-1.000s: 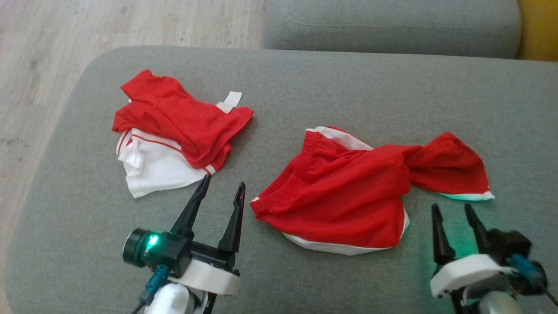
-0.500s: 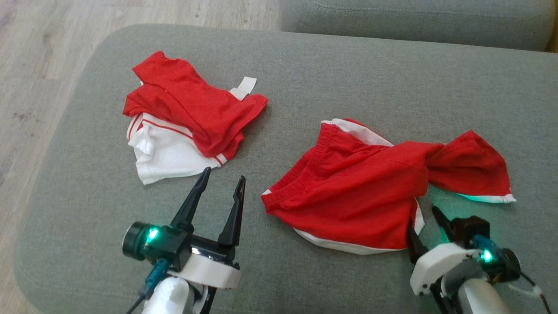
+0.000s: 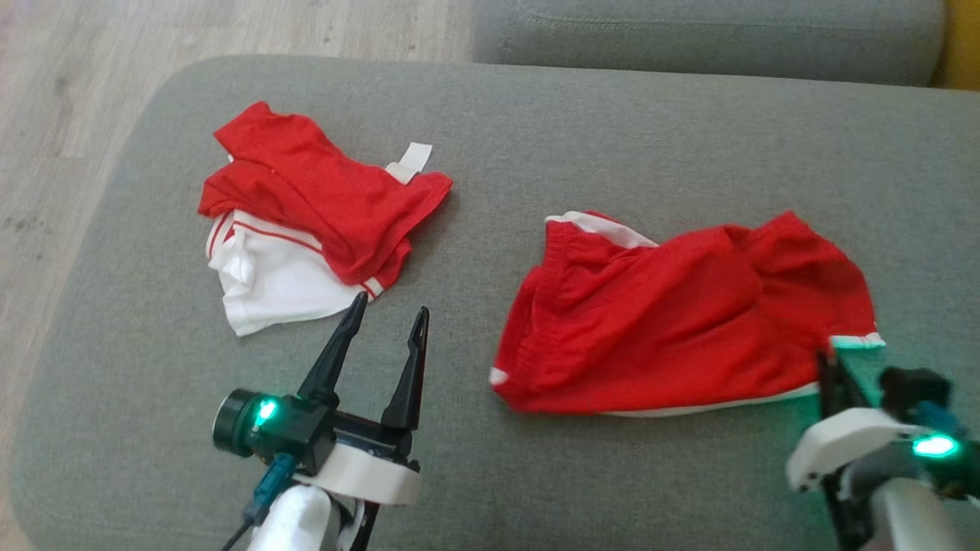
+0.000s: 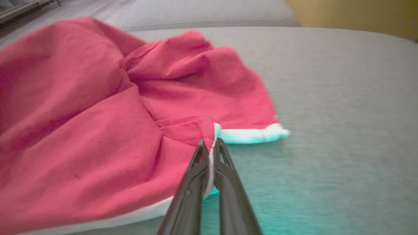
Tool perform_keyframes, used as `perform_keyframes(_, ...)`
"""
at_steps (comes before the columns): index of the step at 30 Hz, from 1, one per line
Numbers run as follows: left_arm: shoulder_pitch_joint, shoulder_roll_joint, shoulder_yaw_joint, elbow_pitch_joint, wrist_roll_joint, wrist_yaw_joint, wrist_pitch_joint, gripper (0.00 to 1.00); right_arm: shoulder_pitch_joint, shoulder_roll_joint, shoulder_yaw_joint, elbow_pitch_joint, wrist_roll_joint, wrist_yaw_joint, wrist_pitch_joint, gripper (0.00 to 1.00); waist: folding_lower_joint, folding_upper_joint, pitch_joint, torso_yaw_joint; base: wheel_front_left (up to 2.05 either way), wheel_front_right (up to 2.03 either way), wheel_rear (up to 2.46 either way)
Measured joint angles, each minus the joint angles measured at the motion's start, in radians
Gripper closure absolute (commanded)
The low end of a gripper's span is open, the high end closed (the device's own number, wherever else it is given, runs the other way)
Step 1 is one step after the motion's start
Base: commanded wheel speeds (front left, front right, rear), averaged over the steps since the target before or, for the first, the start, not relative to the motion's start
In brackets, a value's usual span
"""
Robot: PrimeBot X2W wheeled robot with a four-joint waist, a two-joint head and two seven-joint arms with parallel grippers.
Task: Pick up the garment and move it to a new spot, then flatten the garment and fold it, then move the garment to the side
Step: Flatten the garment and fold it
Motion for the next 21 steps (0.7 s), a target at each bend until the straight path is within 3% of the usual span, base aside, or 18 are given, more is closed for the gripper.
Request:
perform_keyframes(6,0.002,0.000,0.001,0.000,0.000,0.003,0.000,0.00,0.001,0.000,-0.185,-0.048,-0.026,0.000,0.002,1.00,0.0000,0.0000,-0.018,-0.022,0.00,0.00,0.00)
perform_keyframes(11,0.004,0.000,-0.001,0.000,-0.003,0.003,0.000,0.00,0.008,0.001,-0.326,-0.035,-0.043,0.000,0.069,1.00,0.0000,0.0000,-0.033,-0.033,0.00,0.00,0.00)
perform_keyframes(12,0.005,0.000,-0.001,0.000,-0.003,0.004,0.000,0.00,0.011,0.001,-0.336,-0.030,-0.049,0.000,0.071,0.47,-0.0001,0.0000,-0.034,-0.033,0.00,0.00,0.00)
perform_keyframes(13,0.005,0.000,-0.001,0.000,-0.006,0.004,0.000,0.00,0.015,0.002,-0.341,-0.030,-0.049,0.000,0.064,0.00,-0.0001,0.0000,-0.034,-0.033,0.00,0.00,0.00)
perform_keyframes(16,0.005,0.000,-0.002,0.000,-0.010,0.004,0.000,0.00,0.019,0.002,-0.306,-0.033,-0.037,0.000,0.011,0.00,-0.0001,0.0000,-0.035,-0.032,0.00,0.00,0.00)
perform_keyframes(21,0.005,0.000,-0.003,0.000,-0.010,0.004,0.000,0.00,0.014,0.001,-0.112,-0.115,0.040,0.000,-0.105,0.00,0.0000,0.0000,-0.040,-0.026,0.00,0.00,0.00)
